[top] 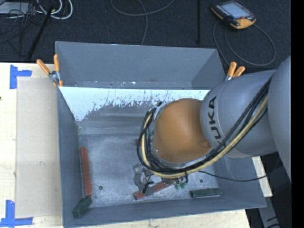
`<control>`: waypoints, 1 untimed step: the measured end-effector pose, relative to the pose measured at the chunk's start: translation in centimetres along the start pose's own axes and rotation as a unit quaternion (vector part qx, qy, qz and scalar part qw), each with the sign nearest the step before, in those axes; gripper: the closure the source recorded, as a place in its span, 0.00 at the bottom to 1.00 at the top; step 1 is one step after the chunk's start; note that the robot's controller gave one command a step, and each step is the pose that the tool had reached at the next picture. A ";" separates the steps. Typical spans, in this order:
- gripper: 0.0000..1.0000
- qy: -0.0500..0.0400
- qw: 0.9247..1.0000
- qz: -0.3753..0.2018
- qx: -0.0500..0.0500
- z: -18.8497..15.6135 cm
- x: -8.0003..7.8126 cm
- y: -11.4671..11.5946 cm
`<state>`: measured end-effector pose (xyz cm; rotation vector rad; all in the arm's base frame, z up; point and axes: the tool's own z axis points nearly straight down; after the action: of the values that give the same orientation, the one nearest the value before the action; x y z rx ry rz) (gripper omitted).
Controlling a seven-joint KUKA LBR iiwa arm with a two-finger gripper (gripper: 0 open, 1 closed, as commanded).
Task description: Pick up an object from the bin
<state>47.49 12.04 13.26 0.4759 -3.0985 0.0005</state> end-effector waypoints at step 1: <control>0.00 -0.002 1.000 0.008 0.000 1.3 0.8 -2.6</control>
Offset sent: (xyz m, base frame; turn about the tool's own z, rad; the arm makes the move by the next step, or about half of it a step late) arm 0.0000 0.0000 0.0000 0.0000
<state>47.54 9.34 11.96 0.4506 -3.1065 -0.0007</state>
